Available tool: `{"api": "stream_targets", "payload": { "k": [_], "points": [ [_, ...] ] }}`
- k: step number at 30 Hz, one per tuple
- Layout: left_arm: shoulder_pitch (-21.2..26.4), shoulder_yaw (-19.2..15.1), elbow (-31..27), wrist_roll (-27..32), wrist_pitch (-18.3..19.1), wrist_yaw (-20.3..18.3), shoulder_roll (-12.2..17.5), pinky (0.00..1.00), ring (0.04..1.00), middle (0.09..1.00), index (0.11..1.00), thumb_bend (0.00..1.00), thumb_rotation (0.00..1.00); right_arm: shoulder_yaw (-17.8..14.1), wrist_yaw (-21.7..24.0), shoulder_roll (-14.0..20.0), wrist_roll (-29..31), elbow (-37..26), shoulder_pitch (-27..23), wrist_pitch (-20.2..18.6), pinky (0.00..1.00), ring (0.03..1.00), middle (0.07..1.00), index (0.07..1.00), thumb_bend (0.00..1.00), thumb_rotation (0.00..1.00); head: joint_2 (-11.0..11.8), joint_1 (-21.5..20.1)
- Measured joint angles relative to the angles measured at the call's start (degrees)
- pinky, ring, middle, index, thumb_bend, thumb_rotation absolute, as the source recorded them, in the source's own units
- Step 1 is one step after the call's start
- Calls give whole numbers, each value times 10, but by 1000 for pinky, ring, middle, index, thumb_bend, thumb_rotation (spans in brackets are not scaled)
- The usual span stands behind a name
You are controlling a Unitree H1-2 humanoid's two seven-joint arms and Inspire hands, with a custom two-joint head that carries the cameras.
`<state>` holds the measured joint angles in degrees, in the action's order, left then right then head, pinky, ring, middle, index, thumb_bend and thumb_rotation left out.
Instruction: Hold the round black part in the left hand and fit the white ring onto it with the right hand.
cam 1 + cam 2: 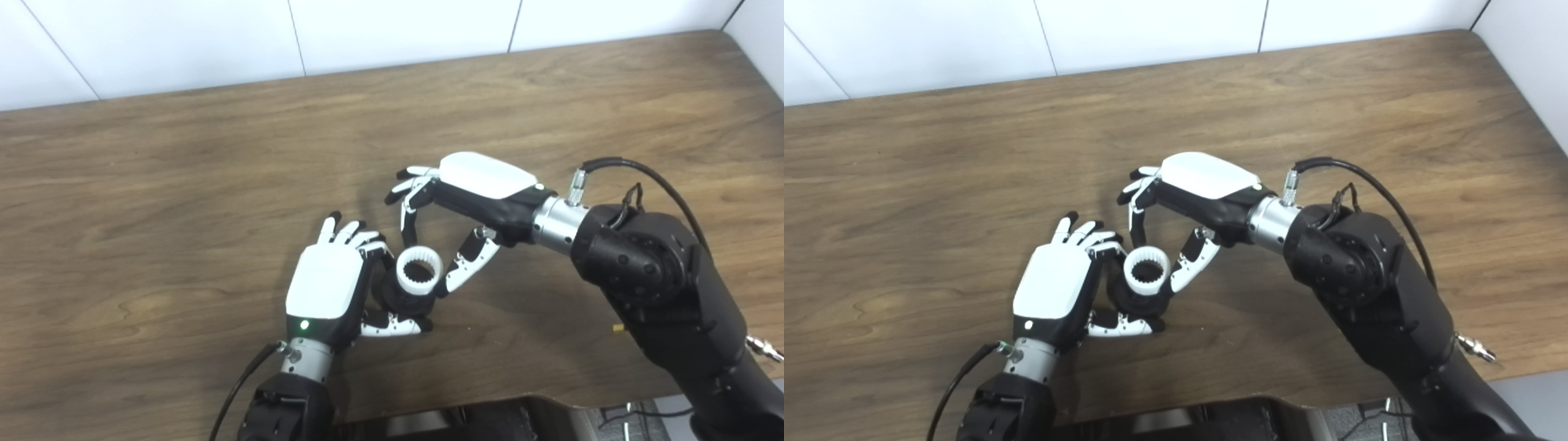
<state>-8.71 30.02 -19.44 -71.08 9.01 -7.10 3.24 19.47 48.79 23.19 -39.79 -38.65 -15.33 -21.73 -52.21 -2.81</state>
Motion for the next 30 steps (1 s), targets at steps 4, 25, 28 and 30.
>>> {"api": "stream_targets", "payload": {
  "k": [4, 25, 28, 30],
  "points": [
    [0, 1, 0, 0, 1, 0, -1, 1000, 893, 779, 485, 516, 59, 2, -3, 0, -1, 2, 0, 1, 857, 950, 846, 483, 523, 136, 0, 1],
    [2, 5, 0, -1, 9, -2, -2, 1000, 888, 779, 485, 517, 60, 16, -14, 0, -4, 16, 5, 22, 870, 949, 841, 483, 525, 134, -2, 2],
    [2, 5, 0, -1, 10, -2, -2, 1000, 888, 777, 485, 516, 60, 17, -14, 0, -4, 17, 7, 24, 867, 948, 842, 483, 525, 134, -2, 2],
    [2, 5, 0, -1, 10, -2, -2, 1000, 889, 778, 485, 515, 60, 17, -16, 0, -4, 18, 10, 28, 861, 945, 842, 483, 525, 134, -2, 2]
  ]
}}
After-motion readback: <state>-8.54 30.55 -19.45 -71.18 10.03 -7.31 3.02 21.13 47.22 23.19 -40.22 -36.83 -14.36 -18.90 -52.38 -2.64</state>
